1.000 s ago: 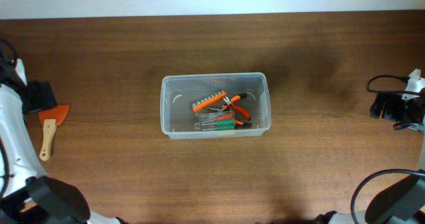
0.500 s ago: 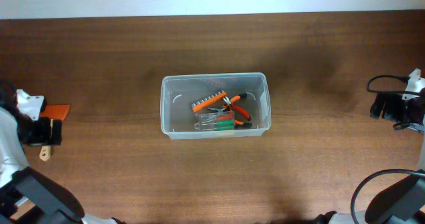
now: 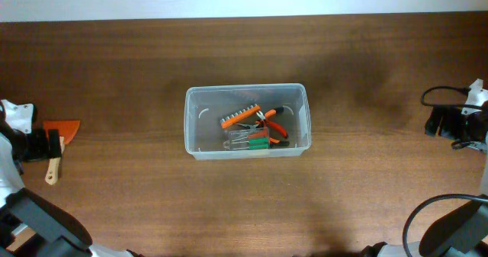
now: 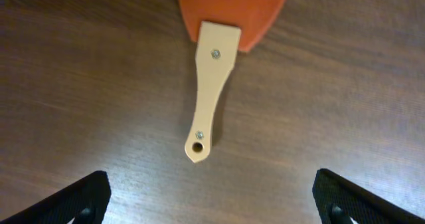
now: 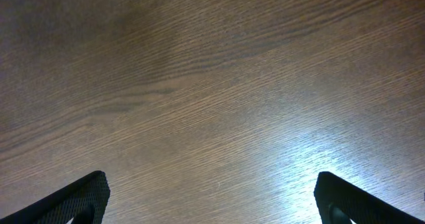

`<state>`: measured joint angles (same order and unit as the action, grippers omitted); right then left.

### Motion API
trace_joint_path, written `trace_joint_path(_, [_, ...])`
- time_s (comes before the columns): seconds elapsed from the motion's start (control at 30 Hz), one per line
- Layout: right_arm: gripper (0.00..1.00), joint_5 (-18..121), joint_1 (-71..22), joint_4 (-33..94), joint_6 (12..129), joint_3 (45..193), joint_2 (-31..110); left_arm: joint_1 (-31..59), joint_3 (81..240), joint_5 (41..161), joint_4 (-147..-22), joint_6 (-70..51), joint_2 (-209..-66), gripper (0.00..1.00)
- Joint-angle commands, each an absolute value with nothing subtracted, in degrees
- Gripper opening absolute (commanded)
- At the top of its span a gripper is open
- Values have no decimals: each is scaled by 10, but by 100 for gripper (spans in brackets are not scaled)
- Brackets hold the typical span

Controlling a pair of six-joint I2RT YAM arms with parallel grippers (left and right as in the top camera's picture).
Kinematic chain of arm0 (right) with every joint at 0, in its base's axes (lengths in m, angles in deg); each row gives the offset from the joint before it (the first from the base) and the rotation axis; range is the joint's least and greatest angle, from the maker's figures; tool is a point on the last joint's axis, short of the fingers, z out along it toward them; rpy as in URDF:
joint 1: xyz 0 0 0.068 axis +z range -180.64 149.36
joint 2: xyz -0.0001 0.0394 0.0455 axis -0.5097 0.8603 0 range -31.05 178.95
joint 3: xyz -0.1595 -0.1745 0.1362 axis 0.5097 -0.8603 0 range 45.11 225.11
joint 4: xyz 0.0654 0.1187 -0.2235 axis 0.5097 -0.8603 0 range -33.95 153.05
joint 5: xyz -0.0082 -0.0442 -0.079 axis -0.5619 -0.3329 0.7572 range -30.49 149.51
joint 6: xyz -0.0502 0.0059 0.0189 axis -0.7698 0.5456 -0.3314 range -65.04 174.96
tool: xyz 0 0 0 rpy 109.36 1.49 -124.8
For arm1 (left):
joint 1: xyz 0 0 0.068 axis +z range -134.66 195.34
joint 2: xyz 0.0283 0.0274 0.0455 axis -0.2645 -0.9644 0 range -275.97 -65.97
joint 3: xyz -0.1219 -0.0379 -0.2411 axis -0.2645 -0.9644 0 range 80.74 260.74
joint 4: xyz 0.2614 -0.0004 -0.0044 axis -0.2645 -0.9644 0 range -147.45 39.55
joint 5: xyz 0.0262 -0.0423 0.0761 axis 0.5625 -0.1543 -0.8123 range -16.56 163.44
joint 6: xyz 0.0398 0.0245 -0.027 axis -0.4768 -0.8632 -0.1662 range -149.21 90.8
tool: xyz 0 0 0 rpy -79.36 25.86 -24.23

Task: Pack container
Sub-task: 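Lower the left gripper and grasp the scraper by its wooden handle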

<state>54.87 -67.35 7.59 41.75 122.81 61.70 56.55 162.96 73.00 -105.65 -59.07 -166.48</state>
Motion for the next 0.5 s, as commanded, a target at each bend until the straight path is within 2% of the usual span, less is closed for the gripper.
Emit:
trace_joint_path(0.0, [99, 543, -674, 76, 424, 1227, 613, 563, 1629, 730, -1049, -569, -1679, 99])
trace_joint_path(0.47, [99, 543, -674, 76, 424, 1227, 613, 547, 1647, 730, -1027, -575, -1744, 99])
